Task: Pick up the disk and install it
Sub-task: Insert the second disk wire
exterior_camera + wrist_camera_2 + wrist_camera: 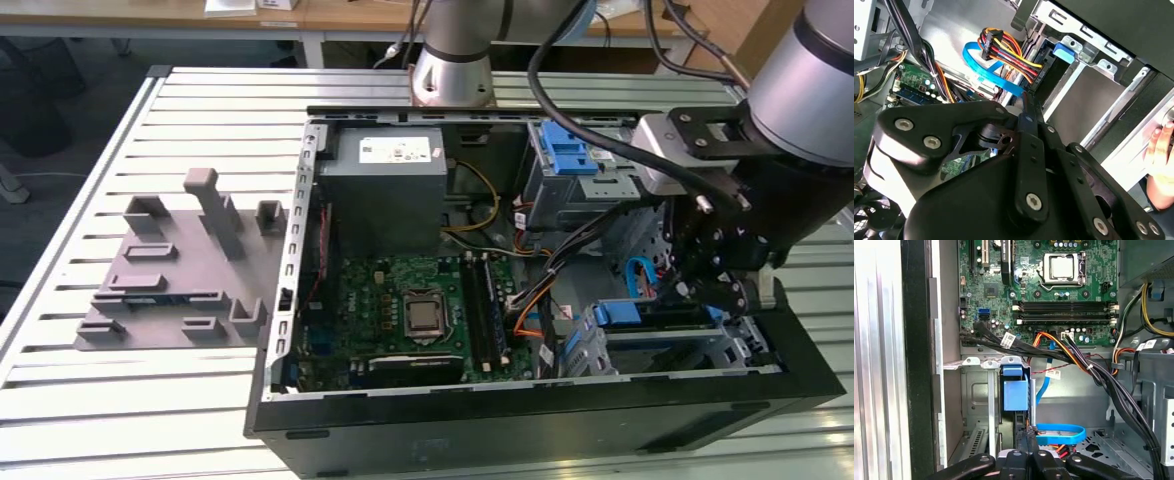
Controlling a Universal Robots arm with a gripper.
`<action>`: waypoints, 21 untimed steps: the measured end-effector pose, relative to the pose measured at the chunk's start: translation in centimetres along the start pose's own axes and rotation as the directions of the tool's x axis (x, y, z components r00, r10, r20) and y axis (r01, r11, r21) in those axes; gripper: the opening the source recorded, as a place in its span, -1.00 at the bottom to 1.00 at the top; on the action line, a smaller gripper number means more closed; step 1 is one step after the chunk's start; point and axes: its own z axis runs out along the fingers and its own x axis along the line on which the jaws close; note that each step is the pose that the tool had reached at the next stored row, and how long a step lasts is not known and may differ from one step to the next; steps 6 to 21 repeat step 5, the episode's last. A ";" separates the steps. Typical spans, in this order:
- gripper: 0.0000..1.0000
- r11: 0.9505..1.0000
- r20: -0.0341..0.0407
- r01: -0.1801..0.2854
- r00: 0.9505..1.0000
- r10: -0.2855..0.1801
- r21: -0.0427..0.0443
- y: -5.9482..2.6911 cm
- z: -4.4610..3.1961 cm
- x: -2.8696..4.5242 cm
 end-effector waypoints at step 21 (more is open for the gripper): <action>-0.79 1.000 0.000 0.000 1.000 0.000 0.000 0.00 -0.03 0.00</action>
